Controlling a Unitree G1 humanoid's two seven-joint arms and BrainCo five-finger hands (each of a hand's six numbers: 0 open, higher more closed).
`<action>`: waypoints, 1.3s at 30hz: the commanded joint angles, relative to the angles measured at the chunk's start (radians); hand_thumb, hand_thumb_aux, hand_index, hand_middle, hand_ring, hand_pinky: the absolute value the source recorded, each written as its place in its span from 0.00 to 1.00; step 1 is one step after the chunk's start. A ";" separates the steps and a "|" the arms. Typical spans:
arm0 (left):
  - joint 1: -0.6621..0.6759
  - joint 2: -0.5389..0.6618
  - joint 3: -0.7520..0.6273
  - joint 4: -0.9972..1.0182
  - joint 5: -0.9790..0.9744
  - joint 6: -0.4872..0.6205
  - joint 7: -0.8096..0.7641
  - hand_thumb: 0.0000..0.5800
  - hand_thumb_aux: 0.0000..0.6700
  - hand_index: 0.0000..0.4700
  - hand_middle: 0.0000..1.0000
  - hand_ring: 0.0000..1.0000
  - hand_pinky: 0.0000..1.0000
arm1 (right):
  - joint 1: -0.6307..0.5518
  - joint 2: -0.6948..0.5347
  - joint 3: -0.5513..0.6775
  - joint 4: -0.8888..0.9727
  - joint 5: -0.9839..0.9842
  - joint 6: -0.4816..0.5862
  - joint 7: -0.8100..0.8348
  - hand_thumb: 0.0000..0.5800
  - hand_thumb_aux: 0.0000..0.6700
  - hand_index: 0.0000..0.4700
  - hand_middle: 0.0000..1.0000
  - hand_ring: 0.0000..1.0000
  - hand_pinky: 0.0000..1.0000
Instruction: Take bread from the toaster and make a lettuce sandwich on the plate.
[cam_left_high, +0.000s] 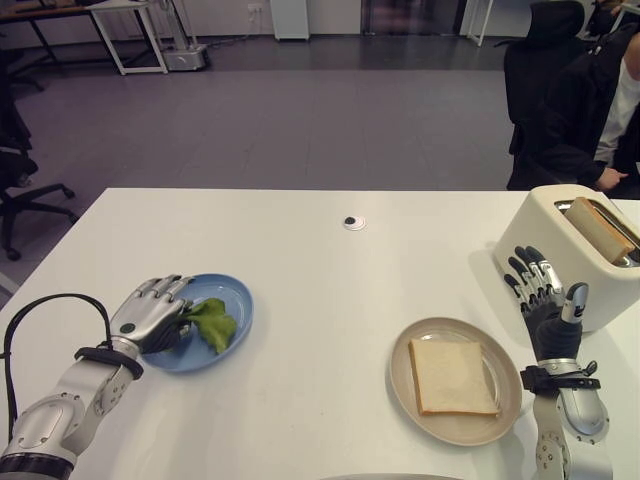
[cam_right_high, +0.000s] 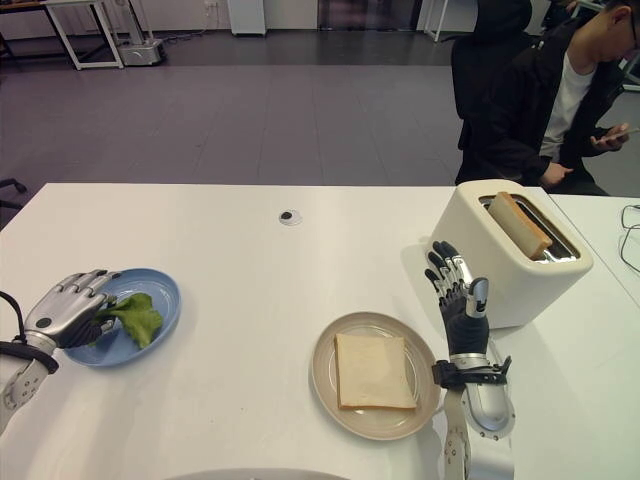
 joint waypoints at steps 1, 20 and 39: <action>0.017 0.003 0.036 -0.098 -0.042 0.008 -0.045 1.00 1.00 1.00 0.00 0.00 0.00 | 0.007 -0.003 0.009 -0.009 -0.007 0.017 -0.006 0.00 0.00 0.00 0.00 0.00 0.00; -0.310 -0.654 -0.652 -0.344 0.021 0.064 -0.366 1.00 1.00 1.00 0.00 0.00 0.00 | -0.053 -0.043 -0.030 -0.029 0.039 0.062 -0.007 0.00 0.00 0.00 0.00 0.00 0.00; -0.511 -0.769 -0.873 -0.031 0.286 0.033 -0.188 0.00 0.00 0.00 0.00 0.00 0.00 | -0.062 -0.022 -0.009 -0.018 0.026 0.060 -0.022 0.00 0.00 0.00 0.00 0.00 0.00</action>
